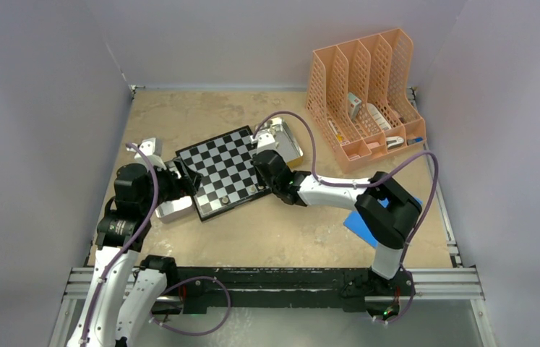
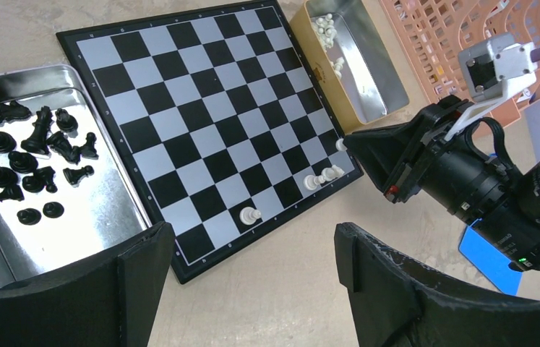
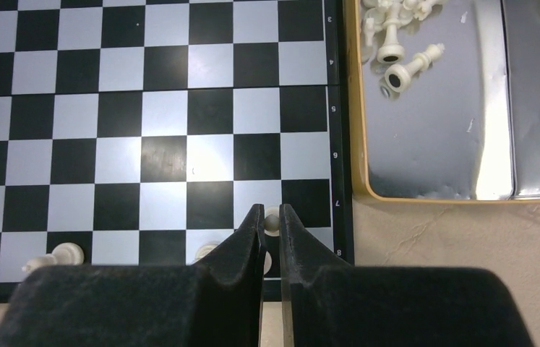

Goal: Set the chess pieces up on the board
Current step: Place the chess piece on the chessboard.

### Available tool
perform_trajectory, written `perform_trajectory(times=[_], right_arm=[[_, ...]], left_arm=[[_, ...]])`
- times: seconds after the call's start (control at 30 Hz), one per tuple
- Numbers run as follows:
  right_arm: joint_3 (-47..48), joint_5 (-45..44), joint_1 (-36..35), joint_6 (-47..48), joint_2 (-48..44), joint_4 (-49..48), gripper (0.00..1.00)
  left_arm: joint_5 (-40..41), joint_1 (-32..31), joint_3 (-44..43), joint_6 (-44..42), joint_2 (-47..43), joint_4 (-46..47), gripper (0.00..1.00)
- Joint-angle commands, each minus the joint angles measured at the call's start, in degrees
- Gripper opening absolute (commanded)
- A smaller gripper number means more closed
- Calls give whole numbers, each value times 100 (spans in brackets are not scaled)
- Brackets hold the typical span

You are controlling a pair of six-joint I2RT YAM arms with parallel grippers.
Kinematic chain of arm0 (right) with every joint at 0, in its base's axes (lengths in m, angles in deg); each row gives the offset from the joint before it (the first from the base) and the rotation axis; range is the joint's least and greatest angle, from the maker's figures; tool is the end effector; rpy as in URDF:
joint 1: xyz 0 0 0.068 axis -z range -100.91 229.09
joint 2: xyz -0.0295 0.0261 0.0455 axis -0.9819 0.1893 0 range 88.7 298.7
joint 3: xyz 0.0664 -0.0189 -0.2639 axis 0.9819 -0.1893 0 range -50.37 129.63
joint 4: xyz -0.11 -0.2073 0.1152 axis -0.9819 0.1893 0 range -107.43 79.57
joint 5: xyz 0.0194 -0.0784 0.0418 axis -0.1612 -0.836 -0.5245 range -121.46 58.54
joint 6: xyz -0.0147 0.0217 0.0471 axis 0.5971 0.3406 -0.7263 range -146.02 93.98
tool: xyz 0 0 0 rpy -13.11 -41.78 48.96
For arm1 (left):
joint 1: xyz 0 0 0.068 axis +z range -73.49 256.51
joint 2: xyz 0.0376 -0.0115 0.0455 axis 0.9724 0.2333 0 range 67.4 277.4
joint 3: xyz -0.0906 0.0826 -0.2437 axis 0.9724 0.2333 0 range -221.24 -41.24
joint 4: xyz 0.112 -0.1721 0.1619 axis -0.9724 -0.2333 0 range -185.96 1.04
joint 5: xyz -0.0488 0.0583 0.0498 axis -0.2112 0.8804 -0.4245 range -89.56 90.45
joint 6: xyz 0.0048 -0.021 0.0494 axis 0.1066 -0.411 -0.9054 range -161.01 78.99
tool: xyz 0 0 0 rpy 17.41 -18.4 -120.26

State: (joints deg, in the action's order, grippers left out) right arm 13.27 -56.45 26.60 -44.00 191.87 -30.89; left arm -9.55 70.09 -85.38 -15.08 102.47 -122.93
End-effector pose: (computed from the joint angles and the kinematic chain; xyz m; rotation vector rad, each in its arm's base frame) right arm 0.2572 0.3103 0.2141 -0.3258 1.9710 0.3541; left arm 0.1338 -0.0213 0.3172 -0.2329 2.0257 -0.5330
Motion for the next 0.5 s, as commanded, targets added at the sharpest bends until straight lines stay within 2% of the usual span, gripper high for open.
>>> perform_trajectory(times=[0.0, 0.47], right_arm=[[16, -138, 11, -144, 128, -293, 12], [35, -332, 148, -215, 534, -439, 13]], left_arm=[[49, 33, 2, -1, -48, 168, 82], [51, 39, 2, -2, -70, 171, 82]])
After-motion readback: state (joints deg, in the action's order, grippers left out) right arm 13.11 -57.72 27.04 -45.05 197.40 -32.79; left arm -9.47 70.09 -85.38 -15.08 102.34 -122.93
